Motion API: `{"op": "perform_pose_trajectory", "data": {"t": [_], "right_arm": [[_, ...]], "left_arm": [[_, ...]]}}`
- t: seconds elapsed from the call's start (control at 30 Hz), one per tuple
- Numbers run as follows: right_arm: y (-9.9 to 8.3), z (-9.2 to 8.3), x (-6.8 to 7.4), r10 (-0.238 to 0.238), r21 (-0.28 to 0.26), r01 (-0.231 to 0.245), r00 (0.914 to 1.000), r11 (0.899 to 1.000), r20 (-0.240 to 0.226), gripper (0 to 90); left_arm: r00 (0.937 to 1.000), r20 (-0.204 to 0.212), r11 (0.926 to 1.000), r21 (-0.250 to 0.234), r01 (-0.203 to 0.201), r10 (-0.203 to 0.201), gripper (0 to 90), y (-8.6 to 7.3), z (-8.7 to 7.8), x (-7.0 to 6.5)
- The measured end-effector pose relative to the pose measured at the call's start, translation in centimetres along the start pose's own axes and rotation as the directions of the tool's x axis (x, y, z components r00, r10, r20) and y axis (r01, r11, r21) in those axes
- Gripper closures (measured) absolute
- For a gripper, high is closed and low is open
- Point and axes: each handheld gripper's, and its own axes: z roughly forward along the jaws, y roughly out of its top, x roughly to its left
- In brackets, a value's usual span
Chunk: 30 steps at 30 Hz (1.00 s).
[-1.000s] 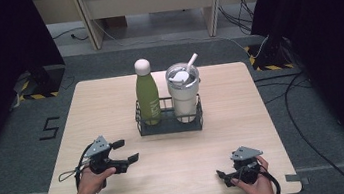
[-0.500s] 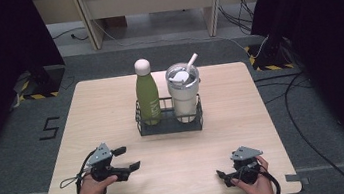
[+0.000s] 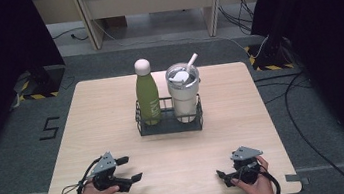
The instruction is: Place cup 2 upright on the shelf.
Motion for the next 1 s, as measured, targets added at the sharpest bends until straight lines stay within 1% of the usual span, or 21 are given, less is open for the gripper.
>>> {"op": "perform_pose_trajectory", "data": {"t": [0.13,0.23,0.3,0.43,0.63,0.73,0.8,0.87,0.93,0.97,1.0], "right_arm": [[0.0,0.0,0.0,0.000,0.000,0.000,1.0000,1.000,0.000,9.4],[0.0,0.0,0.0,0.000,0.000,0.000,1.0000,1.000,0.000,9.3],[0.0,0.0,0.0,0.000,0.000,0.000,1.0000,1.000,0.000,9.3],[0.0,0.0,0.0,0.001,0.000,-0.001,1.0000,1.000,0.000,9.3],[0.0,0.0,0.0,0.000,0.000,0.000,1.0000,1.000,0.000,9.4],[0.0,0.0,0.0,0.001,0.000,-0.001,1.0000,1.000,0.000,9.3],[0.0,0.0,0.0,0.000,0.000,0.000,1.0000,1.000,0.000,9.3],[0.0,0.0,0.0,0.001,0.000,-0.001,1.0000,1.000,0.000,9.3],[0.0,0.0,0.0,0.001,0.000,-0.001,1.0000,1.000,0.000,9.4],[0.0,0.0,0.0,0.000,0.001,0.000,1.0000,1.000,-0.001,9.4],[0.0,0.0,0.0,0.000,0.000,0.000,1.0000,1.000,-0.001,9.4]], "left_arm": [[0.9996,-0.013,0.9996,0.018,-0.024,0.024,14.7,-0.5,-0.3,-0.6],[0.9995,-0.019,0.9993,0.028,-0.023,0.024,14.7,-1.0,-0.4,-0.9],[0.9990,-0.030,0.9980,0.055,-0.032,0.034,14.8,-1.3,-0.4,-1.0],[0.9969,-0.050,0.9953,0.078,-0.057,0.061,14.8,-1.6,-0.6,-1.3],[0.9964,-0.056,0.9936,0.097,-0.058,0.063,14.8,-2.0,-0.8,-1.4],[0.9963,-0.053,0.9903,0.125,-0.060,0.067,14.8,-2.3,-0.6,-1.5],[0.9950,-0.057,0.9881,0.135,-0.073,0.082,14.9,-2.3,-0.6,-1.7],[0.9929,-0.071,0.9834,0.161,-0.083,0.095,14.9,-2.3,-0.5,-1.8],[0.9897,-0.081,0.9752,0.198,-0.100,0.118,15.4,-2.4,-0.3,-1.9],[0.9898,-0.074,0.9744,0.199,-0.105,0.122,14.6,-2.4,-0.3,-2.0],[0.9908,-0.066,0.9743,0.201,-0.103,0.118,14.9,-2.4,-0.3,-1.9]]}}
